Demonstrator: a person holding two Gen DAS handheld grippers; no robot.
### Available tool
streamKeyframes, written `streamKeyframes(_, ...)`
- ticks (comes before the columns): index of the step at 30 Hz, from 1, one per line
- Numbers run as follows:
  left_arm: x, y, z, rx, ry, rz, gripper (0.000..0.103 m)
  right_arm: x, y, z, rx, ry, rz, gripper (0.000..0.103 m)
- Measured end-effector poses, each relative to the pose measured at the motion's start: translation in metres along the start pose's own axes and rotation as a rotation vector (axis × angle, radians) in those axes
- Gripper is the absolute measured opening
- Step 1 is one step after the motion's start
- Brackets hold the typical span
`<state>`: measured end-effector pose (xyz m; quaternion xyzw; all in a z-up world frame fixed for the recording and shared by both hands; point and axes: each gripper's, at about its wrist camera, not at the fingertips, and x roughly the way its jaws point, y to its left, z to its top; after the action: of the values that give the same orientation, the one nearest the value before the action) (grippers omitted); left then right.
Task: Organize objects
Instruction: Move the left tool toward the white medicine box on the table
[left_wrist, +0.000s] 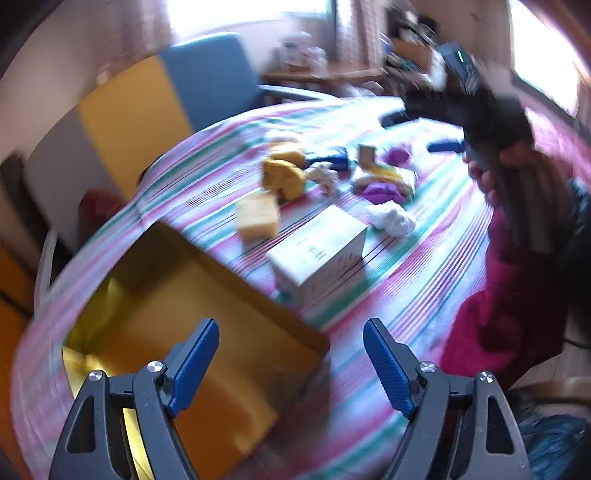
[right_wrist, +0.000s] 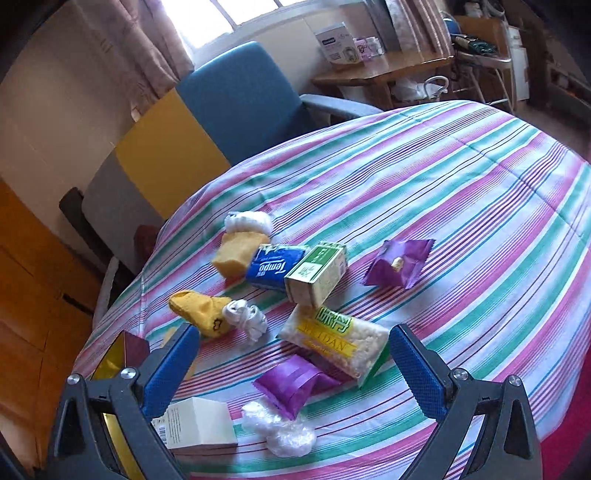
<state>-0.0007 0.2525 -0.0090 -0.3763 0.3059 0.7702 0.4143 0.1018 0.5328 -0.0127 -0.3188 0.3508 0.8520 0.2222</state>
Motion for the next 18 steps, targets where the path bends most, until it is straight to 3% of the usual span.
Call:
streamKeyframes(5, 0.045, -0.012, 0.038, 0.133, 0.067, -0.022, 0.082, 0.001, -0.006, 0.002, 0.031, 0.004, 0.027, 0.103)
streamKeyframes(18, 0.123, -0.014, 0.063, 0.227, 0.239, -0.088, 0.081, 0.005, -0.006, 0.002, 0.042, 0.032, 0.060, 0.103)
